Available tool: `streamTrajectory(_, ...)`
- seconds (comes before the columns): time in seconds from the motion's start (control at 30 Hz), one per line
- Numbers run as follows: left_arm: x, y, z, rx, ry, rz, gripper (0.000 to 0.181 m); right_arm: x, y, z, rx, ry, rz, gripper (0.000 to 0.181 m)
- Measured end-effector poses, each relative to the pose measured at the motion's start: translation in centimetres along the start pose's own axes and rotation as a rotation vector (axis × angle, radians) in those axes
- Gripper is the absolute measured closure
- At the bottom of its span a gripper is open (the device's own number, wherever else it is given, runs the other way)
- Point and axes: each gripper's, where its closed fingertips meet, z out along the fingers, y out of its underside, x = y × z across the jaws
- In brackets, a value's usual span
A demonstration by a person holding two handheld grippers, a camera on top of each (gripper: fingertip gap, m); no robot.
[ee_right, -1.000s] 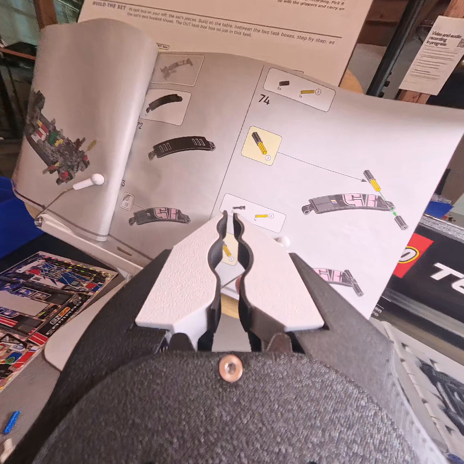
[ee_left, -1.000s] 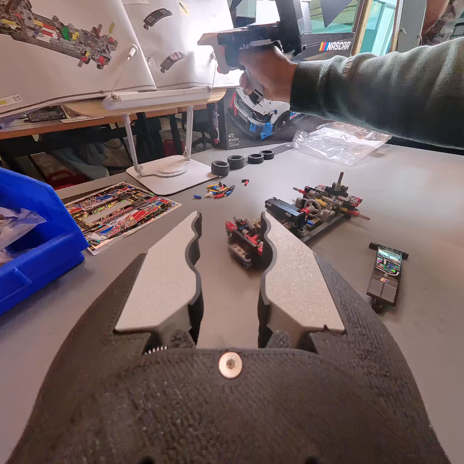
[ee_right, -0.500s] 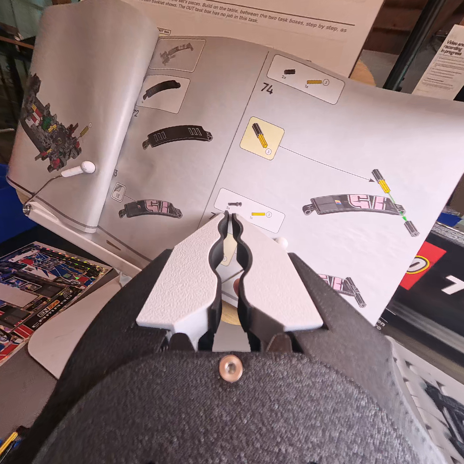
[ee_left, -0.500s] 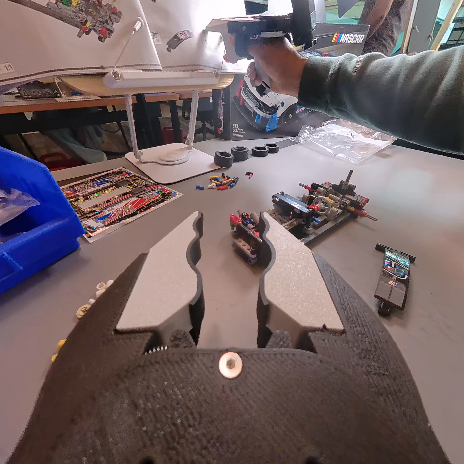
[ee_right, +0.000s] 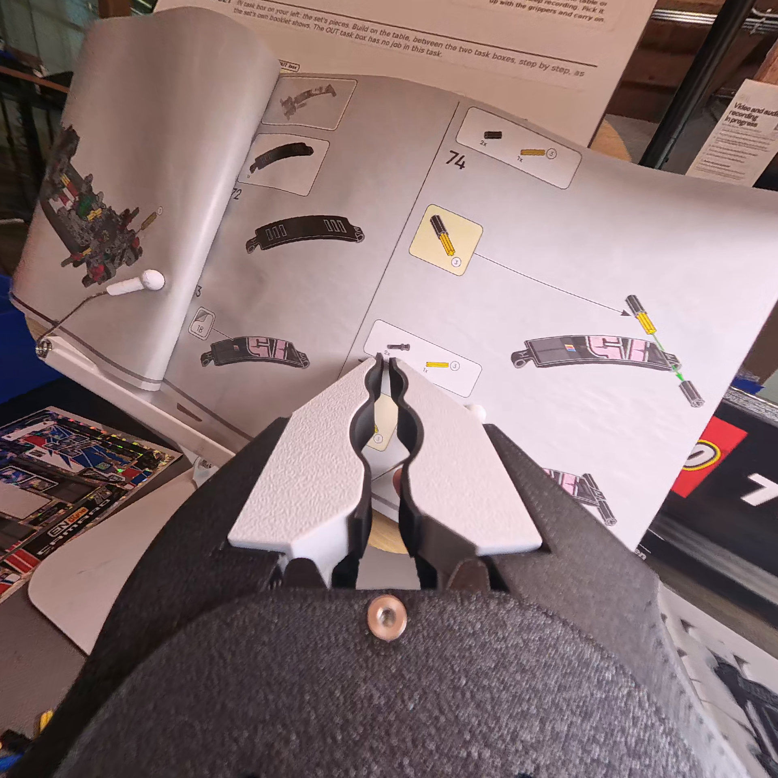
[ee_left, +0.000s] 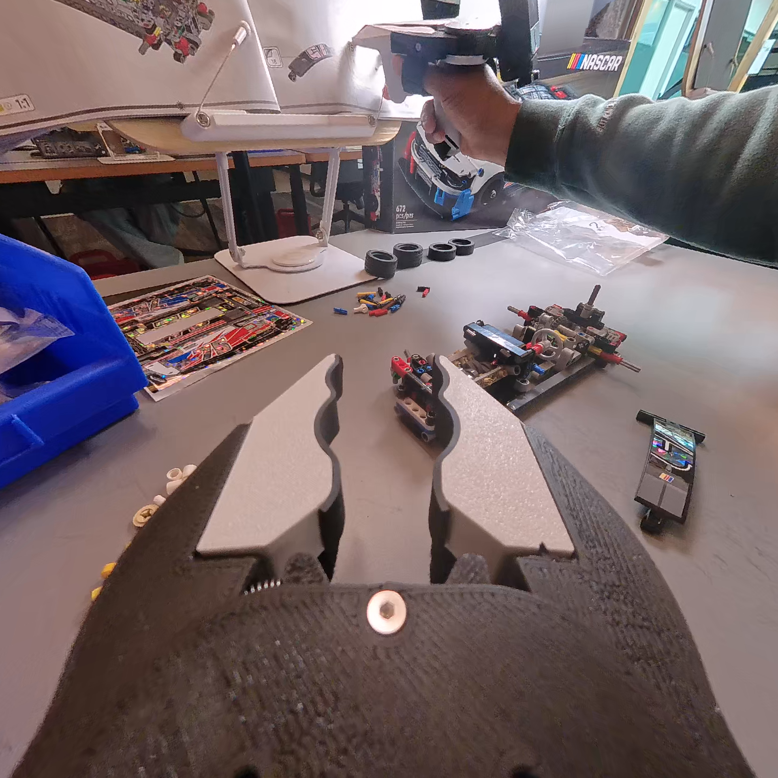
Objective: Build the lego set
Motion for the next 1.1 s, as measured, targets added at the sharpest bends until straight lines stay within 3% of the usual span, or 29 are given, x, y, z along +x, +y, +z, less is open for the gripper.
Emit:
streamTrajectory(0.77, -0.3, -0.5, -0.3, 0.022, -0.019, 0.001, 0.146, -0.1, 0.0, 0.0, 0.009, 0.000, -0.033, 0.181)
streamTrajectory(1.1, -0.3, -0.7, -0.4, 0.035, -0.017, 0.001, 0.147, 2.6, 1.1, -1.2, 0.008, 0.065, -0.038, 0.180)
